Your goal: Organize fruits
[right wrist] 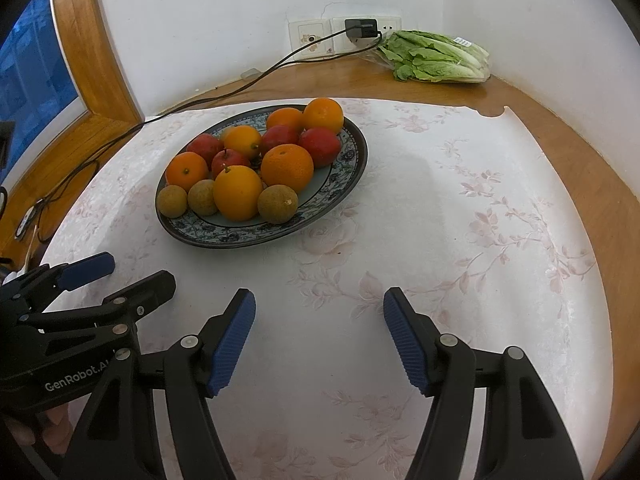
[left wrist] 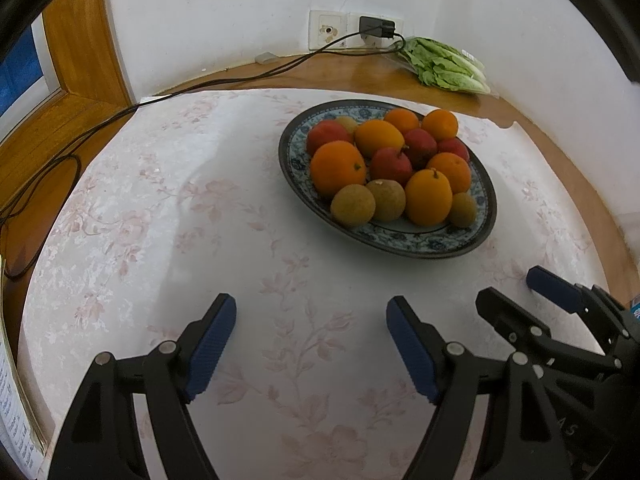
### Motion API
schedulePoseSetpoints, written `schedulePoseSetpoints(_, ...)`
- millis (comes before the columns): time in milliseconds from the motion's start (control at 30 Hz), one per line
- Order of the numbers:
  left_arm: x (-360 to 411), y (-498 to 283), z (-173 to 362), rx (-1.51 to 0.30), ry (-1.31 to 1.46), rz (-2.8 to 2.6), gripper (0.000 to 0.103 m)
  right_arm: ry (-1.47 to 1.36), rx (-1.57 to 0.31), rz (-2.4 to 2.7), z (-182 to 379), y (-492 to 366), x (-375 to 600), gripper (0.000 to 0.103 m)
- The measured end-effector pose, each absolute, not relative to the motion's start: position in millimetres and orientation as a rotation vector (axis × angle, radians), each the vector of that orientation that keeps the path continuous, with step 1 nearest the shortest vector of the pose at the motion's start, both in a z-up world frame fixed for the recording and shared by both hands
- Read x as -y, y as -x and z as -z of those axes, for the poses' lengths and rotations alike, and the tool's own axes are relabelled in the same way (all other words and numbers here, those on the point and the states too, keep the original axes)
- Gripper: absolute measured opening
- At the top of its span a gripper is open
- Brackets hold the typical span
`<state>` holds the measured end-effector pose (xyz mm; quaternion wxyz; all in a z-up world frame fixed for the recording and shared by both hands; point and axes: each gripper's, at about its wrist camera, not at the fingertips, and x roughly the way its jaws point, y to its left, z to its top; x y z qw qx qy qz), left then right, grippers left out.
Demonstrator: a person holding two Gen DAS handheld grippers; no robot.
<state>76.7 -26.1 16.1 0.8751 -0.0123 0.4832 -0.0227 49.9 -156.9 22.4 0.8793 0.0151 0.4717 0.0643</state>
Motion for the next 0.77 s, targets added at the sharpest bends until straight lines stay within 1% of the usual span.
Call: schedulePoseSetpoints(767,25.5,-76.5,-15.2,-1.006,0.017,0.042,0.081,-0.031,-0.978,-0.136,-22.3,-48.8,156.5,0.068)
